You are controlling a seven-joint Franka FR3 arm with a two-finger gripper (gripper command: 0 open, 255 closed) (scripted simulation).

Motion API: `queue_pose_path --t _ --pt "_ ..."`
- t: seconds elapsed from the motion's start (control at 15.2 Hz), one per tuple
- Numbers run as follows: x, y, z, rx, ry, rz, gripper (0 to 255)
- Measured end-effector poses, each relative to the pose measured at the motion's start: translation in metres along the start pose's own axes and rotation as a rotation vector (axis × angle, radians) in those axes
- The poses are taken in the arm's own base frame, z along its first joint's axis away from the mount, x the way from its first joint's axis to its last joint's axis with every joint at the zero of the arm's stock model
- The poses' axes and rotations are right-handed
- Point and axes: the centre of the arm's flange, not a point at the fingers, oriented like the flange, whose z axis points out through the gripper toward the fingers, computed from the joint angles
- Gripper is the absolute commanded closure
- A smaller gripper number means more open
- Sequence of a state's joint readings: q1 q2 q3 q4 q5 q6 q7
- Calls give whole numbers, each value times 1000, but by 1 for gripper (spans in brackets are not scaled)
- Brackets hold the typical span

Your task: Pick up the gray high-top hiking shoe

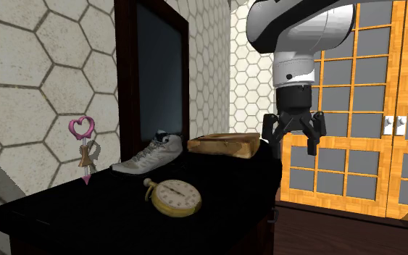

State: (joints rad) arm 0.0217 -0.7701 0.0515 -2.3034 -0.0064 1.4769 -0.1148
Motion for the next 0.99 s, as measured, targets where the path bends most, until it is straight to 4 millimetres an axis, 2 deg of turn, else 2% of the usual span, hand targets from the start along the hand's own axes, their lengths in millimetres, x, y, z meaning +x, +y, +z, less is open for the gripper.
queue_pose_path --t 0.13,0.33,0.59,0.99 --pt "1 -6 0 1 3 13 0" --pt "3 -37 2 7 19 90 0" --pt "11 -91 -4 17 43 210 0" --pt "36 -159 -7 33 80 395 0"
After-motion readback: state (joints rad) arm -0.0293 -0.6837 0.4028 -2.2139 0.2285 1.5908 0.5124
